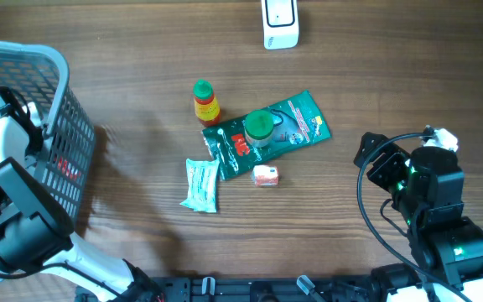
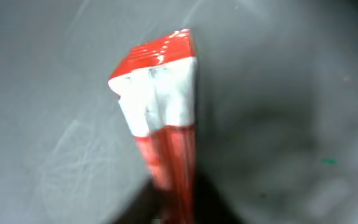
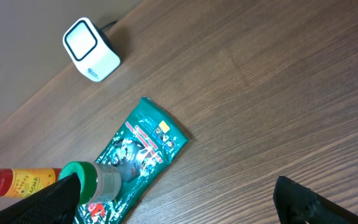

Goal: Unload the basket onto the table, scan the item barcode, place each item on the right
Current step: 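Reach the left gripper into the basket and grasp the red stick pack, then lay the red stick pack beside the wipes pack, release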

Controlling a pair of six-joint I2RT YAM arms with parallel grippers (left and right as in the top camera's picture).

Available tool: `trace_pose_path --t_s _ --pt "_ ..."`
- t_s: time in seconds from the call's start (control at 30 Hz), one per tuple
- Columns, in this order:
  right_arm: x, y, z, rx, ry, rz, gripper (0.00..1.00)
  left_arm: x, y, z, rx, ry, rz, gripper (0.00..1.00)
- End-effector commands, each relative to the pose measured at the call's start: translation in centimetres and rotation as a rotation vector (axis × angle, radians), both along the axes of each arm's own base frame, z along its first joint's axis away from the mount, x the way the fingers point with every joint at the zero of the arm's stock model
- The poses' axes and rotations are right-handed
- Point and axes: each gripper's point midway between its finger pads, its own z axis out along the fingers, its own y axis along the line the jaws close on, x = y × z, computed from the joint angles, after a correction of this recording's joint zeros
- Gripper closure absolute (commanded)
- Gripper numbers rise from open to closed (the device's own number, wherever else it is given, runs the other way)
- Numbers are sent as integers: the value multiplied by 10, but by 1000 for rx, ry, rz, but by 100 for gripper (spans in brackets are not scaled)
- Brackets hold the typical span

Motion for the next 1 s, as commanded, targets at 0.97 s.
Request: trace_pose_path --t_s 0.97 --pt "-8 11 -10 49 52 49 0 -45 -351 248 -401 -609 -702 96"
